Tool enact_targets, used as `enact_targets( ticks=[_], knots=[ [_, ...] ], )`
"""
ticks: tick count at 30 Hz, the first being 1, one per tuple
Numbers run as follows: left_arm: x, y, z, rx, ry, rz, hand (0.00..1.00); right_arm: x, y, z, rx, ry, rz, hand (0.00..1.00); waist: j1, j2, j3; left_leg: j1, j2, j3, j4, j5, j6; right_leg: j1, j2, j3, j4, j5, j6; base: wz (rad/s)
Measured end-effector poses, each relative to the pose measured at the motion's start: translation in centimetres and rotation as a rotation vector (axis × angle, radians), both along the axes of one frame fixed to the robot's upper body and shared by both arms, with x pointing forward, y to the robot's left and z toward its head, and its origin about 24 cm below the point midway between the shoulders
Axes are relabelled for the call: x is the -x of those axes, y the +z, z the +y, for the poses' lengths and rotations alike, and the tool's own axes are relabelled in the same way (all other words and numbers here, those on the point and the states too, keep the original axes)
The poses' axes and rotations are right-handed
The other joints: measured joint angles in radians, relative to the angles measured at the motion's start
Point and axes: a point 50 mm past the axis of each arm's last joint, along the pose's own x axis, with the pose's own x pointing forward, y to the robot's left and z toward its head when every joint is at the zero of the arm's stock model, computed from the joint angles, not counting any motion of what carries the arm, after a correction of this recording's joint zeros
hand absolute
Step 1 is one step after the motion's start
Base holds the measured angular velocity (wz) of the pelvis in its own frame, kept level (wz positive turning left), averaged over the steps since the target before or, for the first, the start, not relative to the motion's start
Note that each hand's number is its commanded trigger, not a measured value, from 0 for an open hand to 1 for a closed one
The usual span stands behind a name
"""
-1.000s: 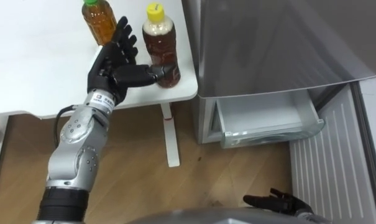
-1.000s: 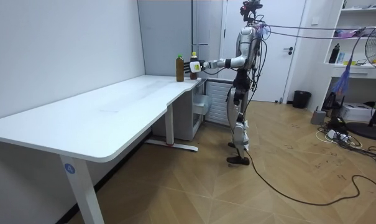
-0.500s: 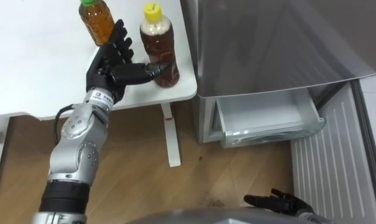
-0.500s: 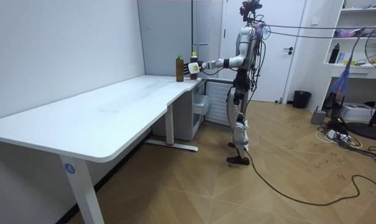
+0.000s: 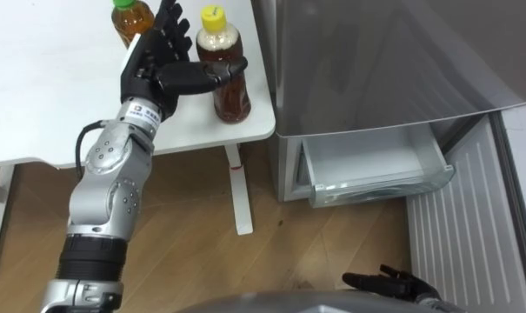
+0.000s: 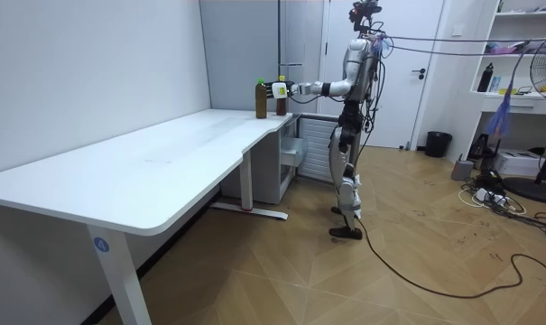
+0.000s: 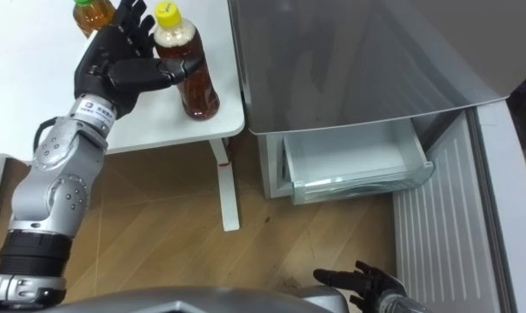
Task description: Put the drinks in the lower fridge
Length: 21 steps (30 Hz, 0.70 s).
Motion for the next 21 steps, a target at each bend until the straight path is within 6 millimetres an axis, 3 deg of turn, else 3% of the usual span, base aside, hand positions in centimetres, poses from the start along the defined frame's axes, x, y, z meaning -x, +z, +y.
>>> enact_targets(
  ticks=[21],
  knots=[
    [-0.28, 0.44, -0.32, 0.002, -0.043, -0.024, 0.0, -0.04, 0.01, -0.02, 0.001, 0.0, -0.001, 0.0, -0.003, -0.004, 0.0002, -0.006, 0.0, 0.0, 0.006, 0.0, 0.0, -0.007, 0.0, 0.001, 0.002, 0.0, 0.0, 0.0]
  ],
)
